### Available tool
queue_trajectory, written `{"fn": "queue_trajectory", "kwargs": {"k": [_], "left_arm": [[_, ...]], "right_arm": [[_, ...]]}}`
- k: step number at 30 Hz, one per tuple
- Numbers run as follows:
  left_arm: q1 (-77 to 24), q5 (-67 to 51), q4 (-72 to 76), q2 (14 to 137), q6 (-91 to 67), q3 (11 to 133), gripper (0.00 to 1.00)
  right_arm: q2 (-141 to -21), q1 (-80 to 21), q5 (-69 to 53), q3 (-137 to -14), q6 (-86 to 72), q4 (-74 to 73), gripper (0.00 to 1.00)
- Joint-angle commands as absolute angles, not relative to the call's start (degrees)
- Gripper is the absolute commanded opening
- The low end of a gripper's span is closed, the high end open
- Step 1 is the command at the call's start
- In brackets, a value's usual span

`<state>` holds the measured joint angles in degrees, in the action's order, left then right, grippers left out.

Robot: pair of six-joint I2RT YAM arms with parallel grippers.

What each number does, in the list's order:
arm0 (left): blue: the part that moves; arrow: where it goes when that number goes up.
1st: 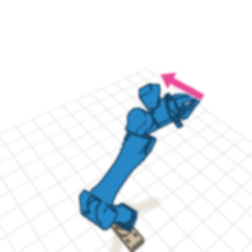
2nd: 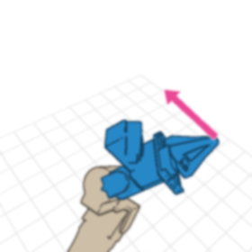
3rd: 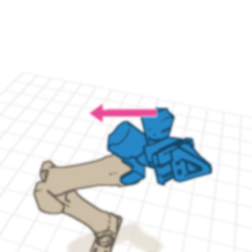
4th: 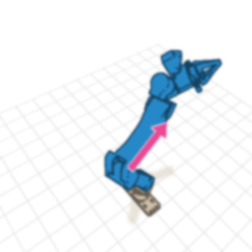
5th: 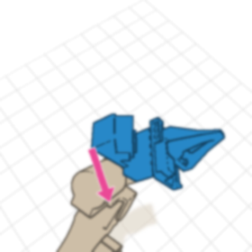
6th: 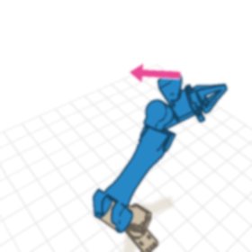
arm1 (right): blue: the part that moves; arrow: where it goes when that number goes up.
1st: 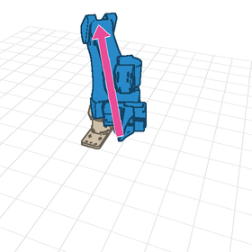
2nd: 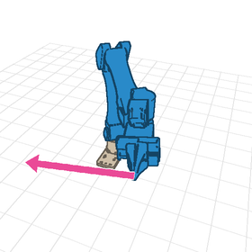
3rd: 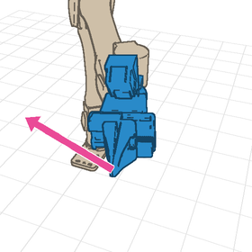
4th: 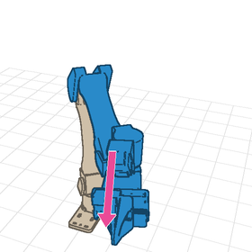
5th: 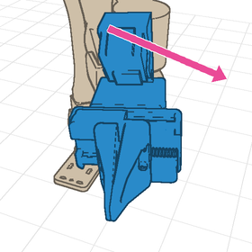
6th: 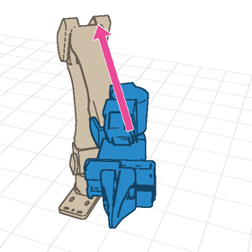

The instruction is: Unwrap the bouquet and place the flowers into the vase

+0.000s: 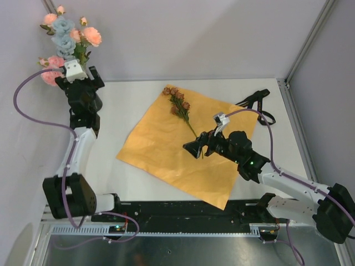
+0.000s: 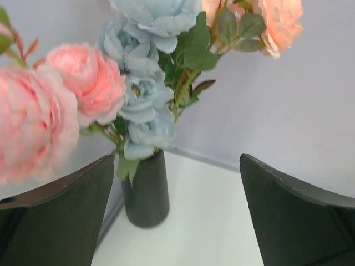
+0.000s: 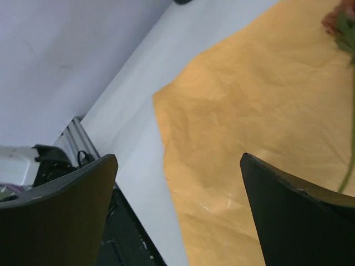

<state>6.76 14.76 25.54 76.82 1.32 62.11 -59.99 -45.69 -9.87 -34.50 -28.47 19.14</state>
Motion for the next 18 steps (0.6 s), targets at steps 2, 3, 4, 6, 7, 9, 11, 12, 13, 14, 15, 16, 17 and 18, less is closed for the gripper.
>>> {"fn": "queue_trajectory", "kwargs": {"k": [2, 3, 4, 6, 7, 9, 11, 12, 13, 14, 15, 16, 17, 18], "left_arm": [[6.13, 11.13, 6.35, 64.91, -10.73, 61.81, 0.99], [6.1, 10.66, 0.98, 62.73, -12.17, 62.42, 0.99], [6.08, 9.33, -2.72, 61.03, -13.91, 62.63, 1.0], [6.07, 5.45, -8.02, 56.41, -16.24, 61.4, 1.0], [6.07, 2.07, -9.46, 53.61, -17.53, 59.79, 1.0], [5.93, -4.08, -10.85, 47.94, -21.17, 56.06, 1.0], [5.31, -9.21, -11.21, 42.15, -25.64, 51.87, 1.0], [4.89, -11.64, -11.23, 39.8, -27.54, 50.11, 1.0], [4.12, -14.43, -11.33, 38.22, -28.76, 48.21, 1.0], [3.51, -16.44, -11.42, 36.78, -29.5, 46.87, 1.0], [2.85, -18.59, -11.69, 35.75, -30.08, 45.23, 1.0], [2.26, -20.06, -11.91, 34.53, -30.55, 43.8, 0.99], [1.39, -21.33, -12.11, 33.57, -30.88, 41.98, 1.0], [0.96, -22.18, -12.34, 32.38, -30.95, 40.15, 1.0]], "right_arm": [[-61.42, -42.71, -4.7, -36.25, -31.14, 14.62, 0.99], [-62.0, -42.01, -4.5, -36.41, -31.3, 14.08, 0.99], [-62.86, -41.48, -4.23, -36.79, -31.38, 13.45, 0.99], [-64.63, -40.58, -3.1, -37.67, -31.22, 11.74, 0.97], [-65.45, -40.2, -2.21, -38.22, -30.95, 10.75, 0.95], [-68.11, -39.8, -0.71, -39.72, -29.51, 8.99, 0.93], [-71.06, -39.26, 1.78, -42.08, -27.59, 6.93, 0.87], [-72.35, -39.05, 2.56, -43.45, -26.54, 6.23, 0.84], [-74.19, -38.91, 3.43, -44.44, -25.66, 5.88, 0.8], [-75.81, -38.83, 4.0, -45.78, -24.7, 5.58, 0.76], [-77.85, -38.71, 4.68, -46.79, -23.95, 5.38, 0.73], [-79.62, -38.69, 5.15, -48.27, -22.83, 5.2, 0.7], [-81.91, -38.68, 5.52, -49.58, -21.96, 5.1, 0.68], [-83.67, -38.59, 5.75, -51.11, -20.87, 5.06, 0.65]]}}
